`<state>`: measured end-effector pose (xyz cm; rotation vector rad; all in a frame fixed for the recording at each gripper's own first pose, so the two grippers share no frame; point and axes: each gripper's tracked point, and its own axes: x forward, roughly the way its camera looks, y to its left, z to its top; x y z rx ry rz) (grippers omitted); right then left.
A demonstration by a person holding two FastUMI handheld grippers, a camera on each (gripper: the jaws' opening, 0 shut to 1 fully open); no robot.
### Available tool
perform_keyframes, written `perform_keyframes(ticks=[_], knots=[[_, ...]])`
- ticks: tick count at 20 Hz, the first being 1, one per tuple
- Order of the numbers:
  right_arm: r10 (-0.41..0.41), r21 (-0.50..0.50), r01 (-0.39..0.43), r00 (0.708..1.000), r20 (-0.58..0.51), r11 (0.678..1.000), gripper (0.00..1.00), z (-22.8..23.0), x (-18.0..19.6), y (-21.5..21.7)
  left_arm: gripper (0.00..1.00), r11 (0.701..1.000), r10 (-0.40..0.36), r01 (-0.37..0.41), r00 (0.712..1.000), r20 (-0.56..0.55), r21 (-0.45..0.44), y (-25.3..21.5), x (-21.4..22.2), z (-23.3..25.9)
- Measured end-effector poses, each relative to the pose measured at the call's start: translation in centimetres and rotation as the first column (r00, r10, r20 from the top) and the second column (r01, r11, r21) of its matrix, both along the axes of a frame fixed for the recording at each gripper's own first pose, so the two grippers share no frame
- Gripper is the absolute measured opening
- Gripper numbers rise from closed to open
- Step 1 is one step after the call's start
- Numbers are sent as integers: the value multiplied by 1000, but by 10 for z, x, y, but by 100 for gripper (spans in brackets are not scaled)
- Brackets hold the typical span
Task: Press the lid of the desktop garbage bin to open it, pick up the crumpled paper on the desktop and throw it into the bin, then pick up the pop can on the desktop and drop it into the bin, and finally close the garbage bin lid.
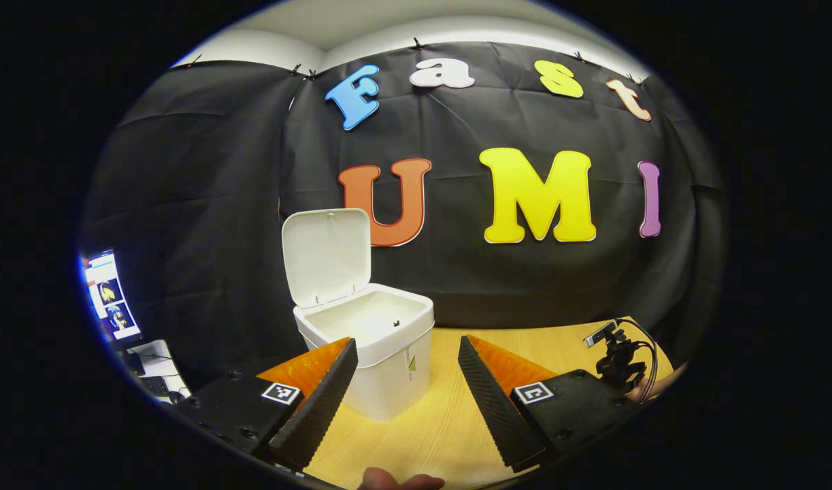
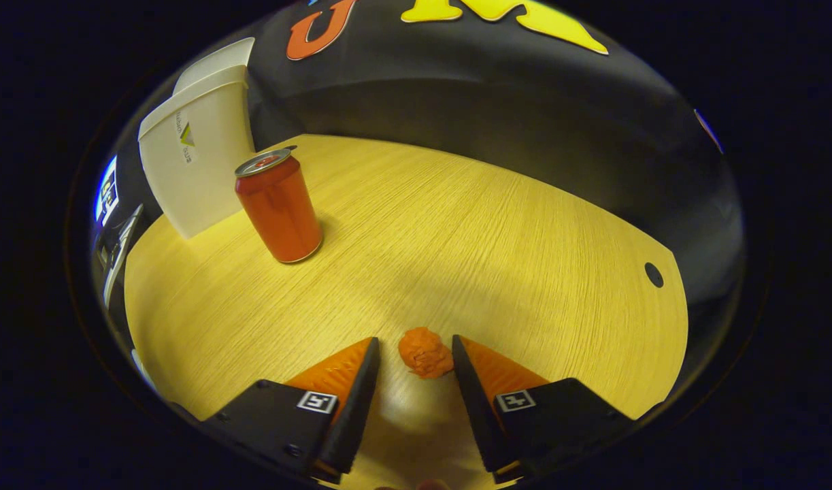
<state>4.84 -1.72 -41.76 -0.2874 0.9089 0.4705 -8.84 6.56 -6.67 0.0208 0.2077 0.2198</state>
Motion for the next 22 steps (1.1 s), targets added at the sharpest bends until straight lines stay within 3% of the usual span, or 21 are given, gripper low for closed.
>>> perform_keyframes(ticks=[2, 3, 4, 6, 9, 10, 14, 22], knots=[[-40, 26, 41, 999, -9, 999, 51, 0, 2, 1, 98, 1000, 2, -2, 1000, -15, -14, -2, -2, -4], [-42, 16, 42, 999, -6, 999, 54, -1, 2, 0, 98, 1000, 3, -3, 1000, -19, -22, -1, -3, -5], [-40, 18, 40, 999, -4, 999, 50, -3, 3, 3, 98, 1000, 2, -2, 1000, -21, -29, -2, -4, -6], [-46, 18, 46, 999, -9, 999, 27, -3, 2, 6, 98, 1000, 1, -2, 1000, -21, -28, -2, -5, -6], [-82, 26, 82, 996, -22, 996, 22, -1, 2, 4, 98, 1000, 1, -1, 1000, -14, -18, 0, -6, -2], [-90, 33, 91, 995, -33, 995, 14, 2, -1, 5, 98, 1000, 1, -1, 1000, -13, -16, 1, -6, -2], [-112, 73, 112, 994, -15, 991, 14, 30, -9, 13, 98, 1000, -10, 10, 1000, -4, -12, 2, -7, -1], [-18, 189, -14, 986, 166, 982, 14, 172, -35, 82, 98, 996, -69, 68, 998, 0, -61, 4, 0, -17]])
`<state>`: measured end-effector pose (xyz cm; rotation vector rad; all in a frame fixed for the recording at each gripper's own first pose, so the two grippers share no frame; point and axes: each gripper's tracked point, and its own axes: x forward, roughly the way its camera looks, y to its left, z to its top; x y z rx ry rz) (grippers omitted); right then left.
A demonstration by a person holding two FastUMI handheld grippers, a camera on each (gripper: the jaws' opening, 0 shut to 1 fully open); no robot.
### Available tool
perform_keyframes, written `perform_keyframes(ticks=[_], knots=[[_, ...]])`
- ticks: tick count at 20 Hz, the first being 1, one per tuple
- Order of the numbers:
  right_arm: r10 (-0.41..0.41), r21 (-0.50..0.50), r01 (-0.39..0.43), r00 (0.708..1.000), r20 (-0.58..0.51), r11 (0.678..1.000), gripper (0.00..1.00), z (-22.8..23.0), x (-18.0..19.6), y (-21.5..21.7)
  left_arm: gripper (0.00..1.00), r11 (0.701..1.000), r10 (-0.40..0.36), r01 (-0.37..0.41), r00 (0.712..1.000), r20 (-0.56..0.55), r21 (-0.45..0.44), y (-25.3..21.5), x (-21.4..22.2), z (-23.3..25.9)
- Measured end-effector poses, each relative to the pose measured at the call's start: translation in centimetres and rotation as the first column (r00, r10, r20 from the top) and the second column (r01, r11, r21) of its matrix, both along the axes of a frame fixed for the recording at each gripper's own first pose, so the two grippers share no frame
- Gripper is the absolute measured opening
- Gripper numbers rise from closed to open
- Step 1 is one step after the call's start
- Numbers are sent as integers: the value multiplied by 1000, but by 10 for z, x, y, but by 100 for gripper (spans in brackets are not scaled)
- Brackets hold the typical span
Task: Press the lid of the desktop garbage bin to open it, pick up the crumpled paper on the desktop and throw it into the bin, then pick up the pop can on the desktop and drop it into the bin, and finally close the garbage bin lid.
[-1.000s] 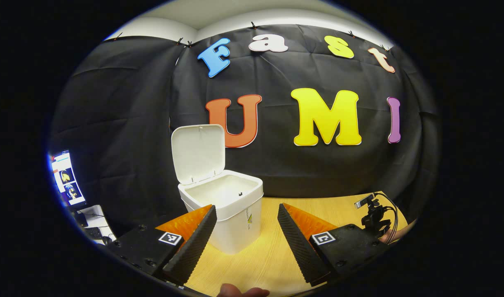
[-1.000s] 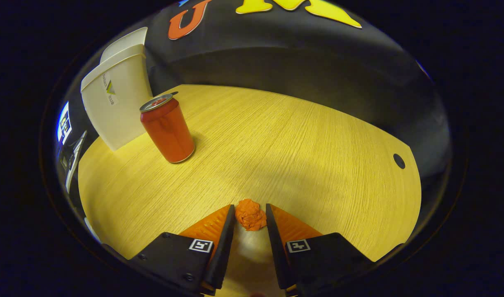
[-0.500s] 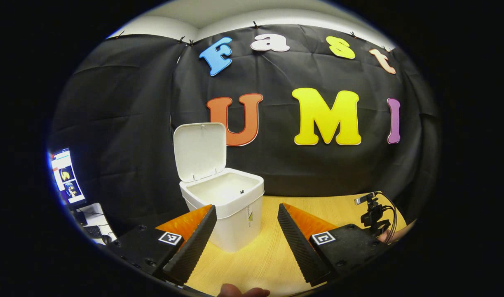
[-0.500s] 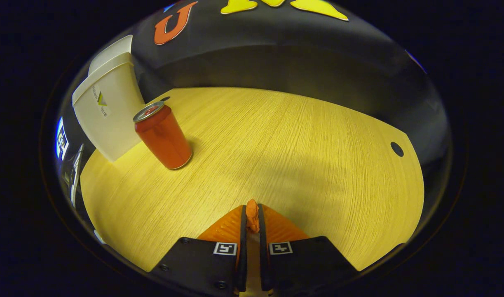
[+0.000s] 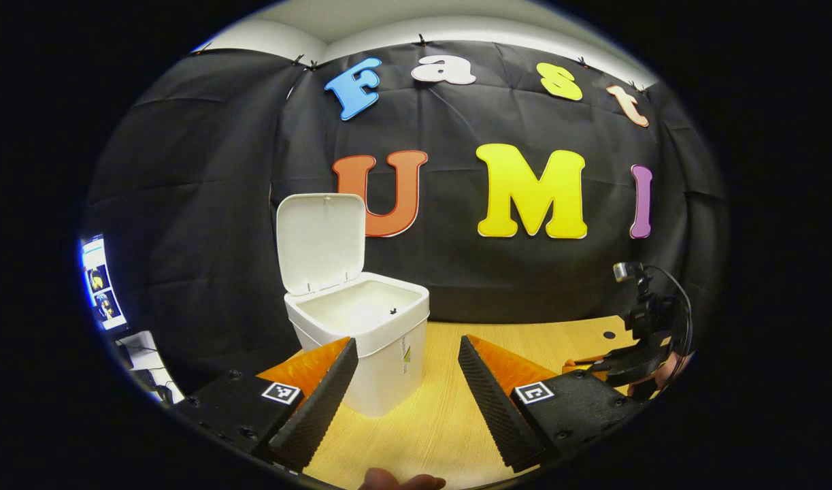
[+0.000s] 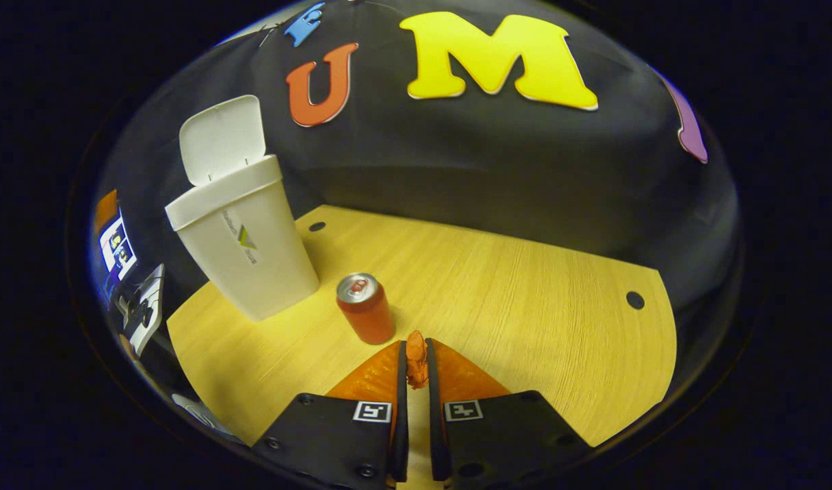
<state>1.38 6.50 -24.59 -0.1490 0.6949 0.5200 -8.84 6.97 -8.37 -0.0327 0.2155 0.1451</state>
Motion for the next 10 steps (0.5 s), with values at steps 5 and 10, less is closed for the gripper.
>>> perform_keyframes(ticks=[5, 10], knots=[[77, 38, -83, 989, 128, 996, 14, 83, -6, 61, 98, 999, -45, 44, 998, 33, 13, 8, 6, 5], [125, 118, -157, 963, 240, 981, 13, 152, 11, 138, 98, 999, -22, 20, 998, 52, 38, 33, 3, 10]])
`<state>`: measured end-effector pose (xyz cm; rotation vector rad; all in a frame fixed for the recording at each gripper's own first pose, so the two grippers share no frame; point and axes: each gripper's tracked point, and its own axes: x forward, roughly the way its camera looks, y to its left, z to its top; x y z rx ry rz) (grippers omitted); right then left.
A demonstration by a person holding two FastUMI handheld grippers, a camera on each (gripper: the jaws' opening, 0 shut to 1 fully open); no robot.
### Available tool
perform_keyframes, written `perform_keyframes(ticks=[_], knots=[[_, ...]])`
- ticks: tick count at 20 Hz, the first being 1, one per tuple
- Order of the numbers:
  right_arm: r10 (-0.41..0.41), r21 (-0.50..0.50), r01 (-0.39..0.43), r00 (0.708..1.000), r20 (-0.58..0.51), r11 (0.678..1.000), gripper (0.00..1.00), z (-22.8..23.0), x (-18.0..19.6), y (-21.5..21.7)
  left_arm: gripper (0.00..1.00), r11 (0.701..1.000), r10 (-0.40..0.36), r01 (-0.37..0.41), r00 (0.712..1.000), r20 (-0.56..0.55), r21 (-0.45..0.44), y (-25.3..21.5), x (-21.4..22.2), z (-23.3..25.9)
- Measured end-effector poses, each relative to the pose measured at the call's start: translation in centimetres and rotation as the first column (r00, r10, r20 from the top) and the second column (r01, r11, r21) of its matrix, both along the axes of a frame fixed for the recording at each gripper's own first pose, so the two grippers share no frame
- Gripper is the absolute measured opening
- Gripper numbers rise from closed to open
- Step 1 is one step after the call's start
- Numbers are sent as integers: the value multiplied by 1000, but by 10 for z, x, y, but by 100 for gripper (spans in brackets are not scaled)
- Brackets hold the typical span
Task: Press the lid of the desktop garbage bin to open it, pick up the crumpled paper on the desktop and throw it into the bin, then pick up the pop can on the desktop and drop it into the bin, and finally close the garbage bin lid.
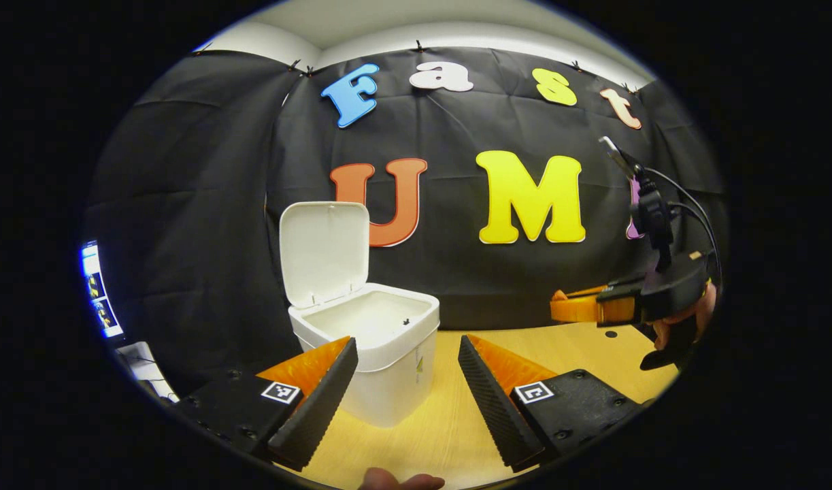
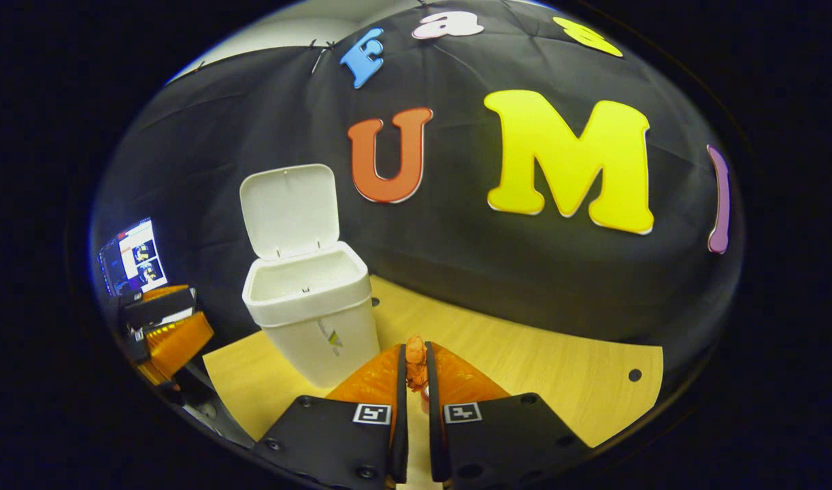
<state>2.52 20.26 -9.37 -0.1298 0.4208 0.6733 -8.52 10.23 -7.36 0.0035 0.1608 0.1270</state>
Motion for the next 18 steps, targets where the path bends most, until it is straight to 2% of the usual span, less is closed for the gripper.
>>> perform_keyframes(ticks=[4, 9, 15, 17, 18], knots=[[107, 19, -107, 993, 42, 994, 13, 26, 2, 77, 98, 999, 53, -53, 998, 27, -10, 27, -12, 10], [218, -9, -218, 975, 48, 976, 13, 13, 1, 164, 98, 989, 148, -147, 989, 29, -35, 65, -32, 16], [257, -118, -254, 966, 9, 960, 13, -39, 12, 232, 98, 969, 244, -244, 970, 17, -35, 107, -62, 13], [250, -127, -251, 968, -27, 960, 16, -53, 14, 244, 98, 964, 261, -261, 965, 9, -45, 115, -68, 11], [241, -124, -245, 969, -43, 962, 21, -57, 15, 247, 98, 964, 264, -263, 965, 4, -46, 117, -71, 8]])
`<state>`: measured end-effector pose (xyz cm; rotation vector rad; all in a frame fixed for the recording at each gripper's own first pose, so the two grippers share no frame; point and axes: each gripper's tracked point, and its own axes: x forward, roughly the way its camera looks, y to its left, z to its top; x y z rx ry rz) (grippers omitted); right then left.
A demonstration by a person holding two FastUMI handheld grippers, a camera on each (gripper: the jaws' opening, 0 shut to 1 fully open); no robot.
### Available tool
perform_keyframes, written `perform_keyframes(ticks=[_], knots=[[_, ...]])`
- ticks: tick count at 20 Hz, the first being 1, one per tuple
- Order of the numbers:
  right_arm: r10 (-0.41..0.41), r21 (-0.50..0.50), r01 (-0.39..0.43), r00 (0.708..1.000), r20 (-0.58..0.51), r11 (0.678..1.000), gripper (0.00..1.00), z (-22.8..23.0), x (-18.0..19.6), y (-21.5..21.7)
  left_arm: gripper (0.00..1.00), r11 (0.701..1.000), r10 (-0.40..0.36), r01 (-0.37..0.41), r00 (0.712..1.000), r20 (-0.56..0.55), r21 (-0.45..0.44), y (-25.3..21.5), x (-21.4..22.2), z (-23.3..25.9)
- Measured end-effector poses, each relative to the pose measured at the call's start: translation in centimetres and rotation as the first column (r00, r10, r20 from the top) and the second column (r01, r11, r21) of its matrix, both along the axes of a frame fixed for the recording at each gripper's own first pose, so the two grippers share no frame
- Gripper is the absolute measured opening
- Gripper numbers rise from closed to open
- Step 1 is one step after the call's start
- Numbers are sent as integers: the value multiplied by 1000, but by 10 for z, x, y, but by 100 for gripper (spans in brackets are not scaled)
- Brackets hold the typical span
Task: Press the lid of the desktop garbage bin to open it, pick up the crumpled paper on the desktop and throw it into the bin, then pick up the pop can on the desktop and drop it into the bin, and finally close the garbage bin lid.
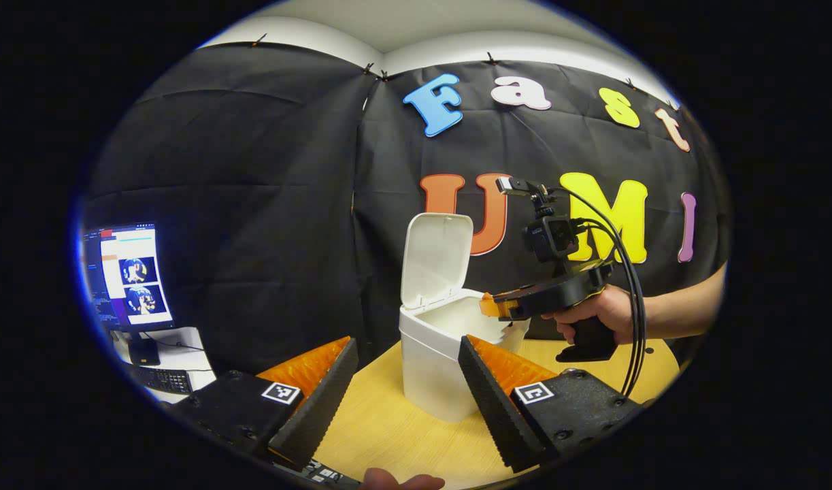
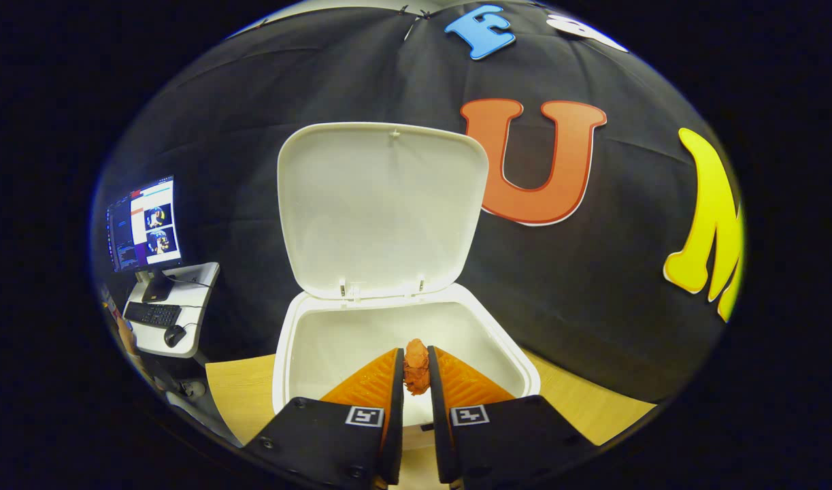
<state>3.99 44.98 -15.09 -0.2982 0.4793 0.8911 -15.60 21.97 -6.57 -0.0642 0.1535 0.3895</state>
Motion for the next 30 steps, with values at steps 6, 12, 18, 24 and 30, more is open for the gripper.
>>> perform_keyframes(ticks=[6, 12, 18, 24, 30], knots=[[-39, -3, 39, 999, -5, 999, 41, -9, 8, 3, 98, 1000, -1, 1, 1000, 3, -2, 3, 0, 3], [-75, 37, 74, 997, 18, 997, 65, 9, 14, -12, 98, 999, -35, 34, 999, 11, 8, -7, 8, 7], [-111, 169, 93, 989, 101, 981, 70, 74, 8, -52, 98, 991, -131, 131, 991, 29, 6, -39, 29, 12], [-224, 253, 178, 961, 164, 951, 70, 125, 4, -134, 98, 967, -253, 254, 967, 35, -2, -83, 59, 13], [-392, 285, 341, 909, 144, 896, 70, 139, 3, -240, 98, 916, -401, 400, 915, 44, 19, -141, 88, 14]])
